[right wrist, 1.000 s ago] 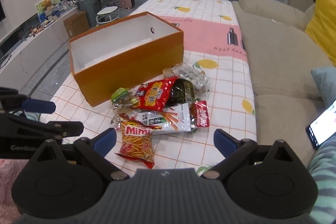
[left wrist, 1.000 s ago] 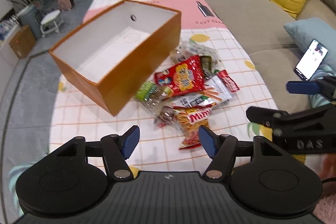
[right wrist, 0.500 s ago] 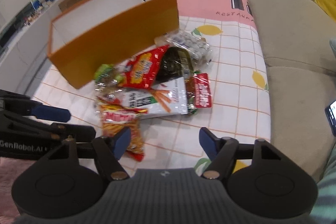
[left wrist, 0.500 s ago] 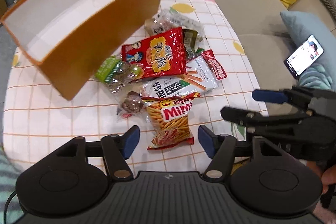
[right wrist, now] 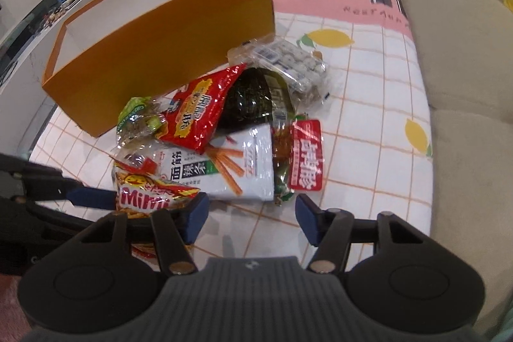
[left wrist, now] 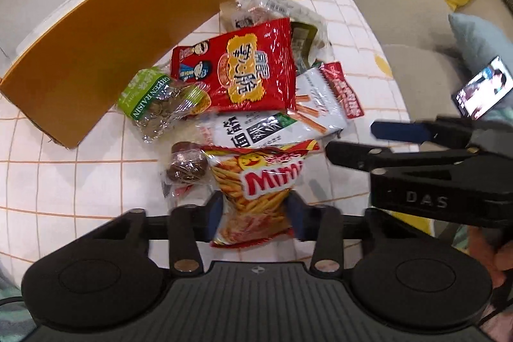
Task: Organize snacks
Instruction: 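Grasp the red-yellow Mimi bag with the left gripper while the right grasps the white breadstick packet, then carry both packets over the orange box and open both grippers to drop them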
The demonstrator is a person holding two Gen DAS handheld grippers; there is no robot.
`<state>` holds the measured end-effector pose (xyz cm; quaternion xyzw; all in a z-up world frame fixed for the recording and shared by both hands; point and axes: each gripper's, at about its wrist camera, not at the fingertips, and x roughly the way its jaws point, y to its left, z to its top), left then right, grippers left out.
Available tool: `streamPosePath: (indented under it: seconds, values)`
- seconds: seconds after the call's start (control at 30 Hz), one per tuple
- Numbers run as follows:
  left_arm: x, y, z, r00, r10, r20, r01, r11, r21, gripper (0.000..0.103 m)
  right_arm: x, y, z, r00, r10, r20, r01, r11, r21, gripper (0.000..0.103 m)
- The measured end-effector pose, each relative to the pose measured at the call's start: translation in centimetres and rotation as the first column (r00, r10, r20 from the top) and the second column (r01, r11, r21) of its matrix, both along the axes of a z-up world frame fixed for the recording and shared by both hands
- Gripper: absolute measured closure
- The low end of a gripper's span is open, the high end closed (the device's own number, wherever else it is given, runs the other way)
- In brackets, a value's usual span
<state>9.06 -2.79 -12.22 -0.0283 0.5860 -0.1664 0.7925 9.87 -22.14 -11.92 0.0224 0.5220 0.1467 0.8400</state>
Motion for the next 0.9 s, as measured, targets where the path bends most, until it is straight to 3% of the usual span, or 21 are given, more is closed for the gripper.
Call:
streamPosePath:
  seconds: [0.33, 0.47, 0.67, 0.77, 0.8, 0.87, 0.9]
  values:
    - [-0.9, 1.7, 4.9, 0.994, 0.040, 0.103, -0.034, 0.998, -0.055, 0.070, 0.9, -0.4, -1.1, 0.990, -0.112, -0.091, 0.124, 0.982, 0.142, 0.044]
    - [-0.2, 2.6, 6.2, 0.985, 0.072, 0.160, -0.067, 0.997, -0.038, 0.070, 1.4, 0.2, -1.8, 0.980, -0.147, -0.133, 0.171, 0.966, 0.194, 0.043]
    - [1.1, 3.5, 5.7, 0.980, 0.109, 0.168, -0.109, 0.994, -0.010, 0.070, 2.7, 0.8, -4.0, 0.949, -0.218, -0.228, 0.273, 0.930, 0.245, 0.042]
    - [1.1, 4.0, 5.4, 0.980, 0.124, 0.158, -0.124, 0.992, -0.010, 0.070, 3.2, 1.1, -4.3, 0.948, -0.232, -0.217, 0.286, 0.921, 0.263, 0.042]
    - [1.1, 4.0, 5.3, 0.980, 0.123, 0.157, -0.124, 0.992, -0.007, 0.070, 3.3, 1.3, -4.2, 0.950, -0.234, -0.208, 0.285, 0.922, 0.263, 0.047]
    - [1.1, 3.9, 5.2, 0.980, 0.122, 0.156, -0.123, 0.992, -0.003, 0.070, 3.3, 1.6, -4.3, 0.949, -0.239, -0.203, 0.287, 0.924, 0.254, 0.068]
    - [0.9, 4.1, 5.3, 0.980, 0.123, 0.155, -0.124, 0.992, -0.005, 0.070, 3.2, 1.6, -4.4, 0.947, -0.246, -0.206, 0.294, 0.922, 0.253, 0.070]
